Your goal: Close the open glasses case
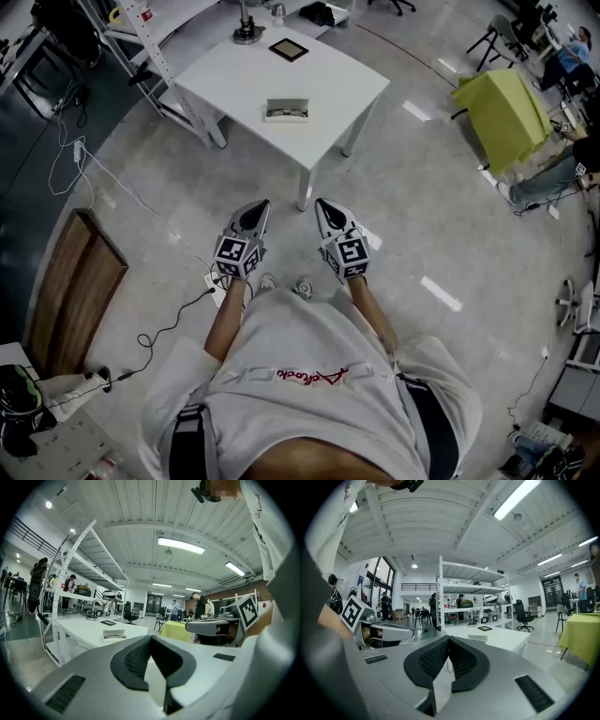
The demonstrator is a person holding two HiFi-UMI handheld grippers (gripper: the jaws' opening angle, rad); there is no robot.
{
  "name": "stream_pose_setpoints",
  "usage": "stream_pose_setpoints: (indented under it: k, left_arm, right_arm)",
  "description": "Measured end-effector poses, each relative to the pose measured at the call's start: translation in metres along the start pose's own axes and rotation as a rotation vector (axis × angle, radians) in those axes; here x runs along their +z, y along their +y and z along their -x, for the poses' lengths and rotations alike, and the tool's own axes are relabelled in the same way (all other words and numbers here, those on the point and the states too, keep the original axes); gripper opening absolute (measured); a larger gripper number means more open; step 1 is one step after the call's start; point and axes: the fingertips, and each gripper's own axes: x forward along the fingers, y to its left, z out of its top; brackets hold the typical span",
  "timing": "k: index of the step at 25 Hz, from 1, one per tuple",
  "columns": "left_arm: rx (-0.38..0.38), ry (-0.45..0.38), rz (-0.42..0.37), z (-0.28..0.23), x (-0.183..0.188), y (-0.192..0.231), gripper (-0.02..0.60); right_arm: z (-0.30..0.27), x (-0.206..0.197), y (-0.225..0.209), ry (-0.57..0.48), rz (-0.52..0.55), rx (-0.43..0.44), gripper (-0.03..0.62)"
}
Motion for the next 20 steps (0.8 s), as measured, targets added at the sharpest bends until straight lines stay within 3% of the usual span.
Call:
stream_pose_setpoints:
  k: [8,20]
  left_arm:
    - [0.015,0.008,0.005,-0.008,-0.008,-0.010,0.026]
    - [0.037,0.001,0.026,-0.026,-0.013,0.009,0.025]
  right_arm:
    - [0.008,-0.012,-0.011,0.021,0.001,0.012,0.032]
    - [-0.019,-0.020,-0.020,0.041,0.011,0.051,0.032]
